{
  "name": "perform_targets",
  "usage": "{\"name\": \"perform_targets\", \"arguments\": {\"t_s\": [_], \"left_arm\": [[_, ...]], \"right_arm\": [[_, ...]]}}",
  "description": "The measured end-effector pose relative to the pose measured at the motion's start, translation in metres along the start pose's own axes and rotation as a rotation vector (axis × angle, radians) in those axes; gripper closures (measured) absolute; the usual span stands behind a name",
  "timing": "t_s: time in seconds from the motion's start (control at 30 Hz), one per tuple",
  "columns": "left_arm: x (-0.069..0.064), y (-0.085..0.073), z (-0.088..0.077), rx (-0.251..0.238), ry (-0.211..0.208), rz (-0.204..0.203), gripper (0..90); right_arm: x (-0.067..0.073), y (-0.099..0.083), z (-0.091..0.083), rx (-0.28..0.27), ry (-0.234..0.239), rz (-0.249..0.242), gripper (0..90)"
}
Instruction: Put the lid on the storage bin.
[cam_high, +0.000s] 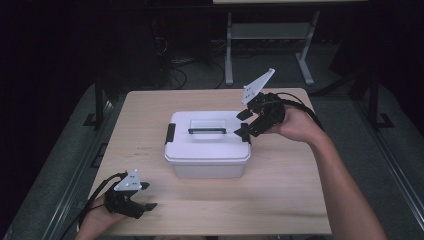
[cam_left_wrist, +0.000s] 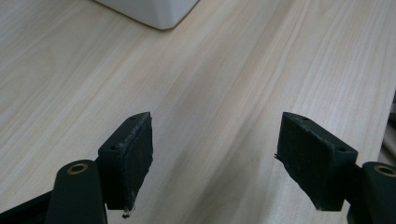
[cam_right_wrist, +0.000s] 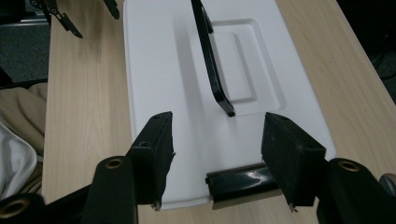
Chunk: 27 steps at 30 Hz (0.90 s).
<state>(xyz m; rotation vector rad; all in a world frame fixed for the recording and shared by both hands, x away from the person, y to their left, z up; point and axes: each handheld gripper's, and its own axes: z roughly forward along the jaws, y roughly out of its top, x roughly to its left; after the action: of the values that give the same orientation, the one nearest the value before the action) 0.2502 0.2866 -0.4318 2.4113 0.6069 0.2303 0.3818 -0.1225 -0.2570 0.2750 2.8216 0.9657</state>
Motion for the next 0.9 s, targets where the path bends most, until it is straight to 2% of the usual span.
{"name": "perform_targets", "arguments": {"t_s": [0.3, 0.9], "left_arm": [[0.001, 0.000, 0.001, 0.004, -0.005, 0.001, 26.8], [-0.001, 0.003, 0.005, 0.010, -0.017, 0.007, 26.8]], "right_arm": [[0.000, -0.004, -0.013, -0.003, -0.018, 0.016, 42.9], [0.005, -0.044, -0.019, -0.025, -0.019, 0.085, 42.7]]}}
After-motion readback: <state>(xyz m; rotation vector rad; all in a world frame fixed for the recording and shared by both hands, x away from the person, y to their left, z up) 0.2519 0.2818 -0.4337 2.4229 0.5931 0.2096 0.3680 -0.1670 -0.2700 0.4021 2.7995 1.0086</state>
